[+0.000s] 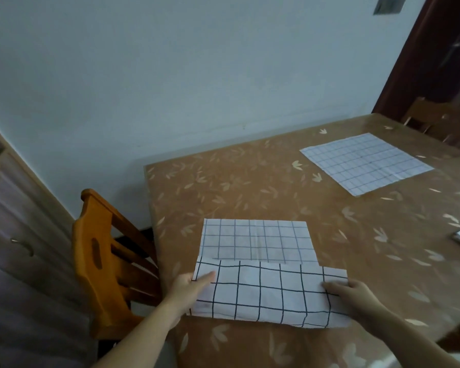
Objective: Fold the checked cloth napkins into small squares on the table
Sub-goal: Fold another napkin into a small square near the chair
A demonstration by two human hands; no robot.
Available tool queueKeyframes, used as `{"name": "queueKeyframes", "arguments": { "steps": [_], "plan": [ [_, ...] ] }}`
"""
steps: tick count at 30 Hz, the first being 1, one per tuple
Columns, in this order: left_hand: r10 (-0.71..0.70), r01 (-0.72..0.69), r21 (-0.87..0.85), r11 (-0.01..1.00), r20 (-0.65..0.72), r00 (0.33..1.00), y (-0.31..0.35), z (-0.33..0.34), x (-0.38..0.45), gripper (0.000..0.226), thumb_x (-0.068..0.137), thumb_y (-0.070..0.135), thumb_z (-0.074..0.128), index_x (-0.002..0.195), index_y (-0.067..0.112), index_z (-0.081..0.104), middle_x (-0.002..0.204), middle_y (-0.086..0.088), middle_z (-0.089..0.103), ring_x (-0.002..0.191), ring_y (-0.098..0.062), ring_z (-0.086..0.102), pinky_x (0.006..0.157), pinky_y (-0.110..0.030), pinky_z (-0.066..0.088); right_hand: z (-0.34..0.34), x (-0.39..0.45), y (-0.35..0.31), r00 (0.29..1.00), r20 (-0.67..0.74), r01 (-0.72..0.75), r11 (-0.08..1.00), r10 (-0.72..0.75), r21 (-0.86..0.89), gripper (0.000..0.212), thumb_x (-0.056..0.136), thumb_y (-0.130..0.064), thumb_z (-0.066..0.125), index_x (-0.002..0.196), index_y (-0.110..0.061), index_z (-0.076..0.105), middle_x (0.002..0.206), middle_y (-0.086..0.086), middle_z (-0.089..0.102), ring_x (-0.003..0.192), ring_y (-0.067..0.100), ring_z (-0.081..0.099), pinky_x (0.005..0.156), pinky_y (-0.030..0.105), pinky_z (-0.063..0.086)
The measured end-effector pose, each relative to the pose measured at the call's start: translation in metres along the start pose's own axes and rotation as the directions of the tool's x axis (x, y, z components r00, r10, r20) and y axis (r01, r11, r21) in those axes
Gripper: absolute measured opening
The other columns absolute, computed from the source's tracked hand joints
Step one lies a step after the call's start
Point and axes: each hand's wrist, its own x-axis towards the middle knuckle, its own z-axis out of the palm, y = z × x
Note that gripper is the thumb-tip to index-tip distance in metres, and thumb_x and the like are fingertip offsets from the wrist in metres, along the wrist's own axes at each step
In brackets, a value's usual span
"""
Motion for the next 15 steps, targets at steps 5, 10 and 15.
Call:
{"name": "queueKeyframes", "arguments": {
  "steps": [5,10,15],
  "plan": [
    [-0.098,0.087,0.069,0.994,0.176,0.979,-0.001,-0.001,0.012,0.025,0.079,0.025,0.079,0.102,0.018,0.072,0.100,0.003,0.076,0.093,-0.013,0.071,0.086,-0.036,0.056,-0.005,0.025,-0.009,0.998,-0.058,0.043,0.994,-0.038,0.098,0.019,0.078,-0.020,0.078,0.087,-0.004,0.073,0.079,0.013,0.075,0.077,0.033,0.072,0.073,0.046,0.059],
    [-0.085,0.087,0.117,0.989,-0.023,0.996,-0.003,0.010,0.031,0.028,0.086,0.036,0.071,0.111,0.024,0.065,0.110,0.003,0.068,0.105,-0.016,0.062,0.088,-0.035,0.049,-0.005,0.042,-0.001,1.000,0.002,-0.027,0.997,0.027,0.074,0.027,0.077,-0.028,0.079,0.090,-0.005,0.071,0.075,0.007,0.076,0.070,0.027,0.073,0.056,0.033,0.057],
    [-0.039,0.069,0.193,0.979,-0.158,0.987,0.006,0.022,0.049,0.056,0.088,0.043,0.065,0.135,0.015,0.053,0.130,-0.004,0.059,0.116,-0.023,0.055,0.094,-0.038,0.048,-0.008,0.058,-0.004,0.998,0.055,-0.024,0.999,0.026,-0.032,0.018,0.078,-0.008,0.074,0.096,-0.006,0.071,0.081,0.008,0.076,0.072,0.025,0.073,0.059,0.032,0.056]
  ]
}}
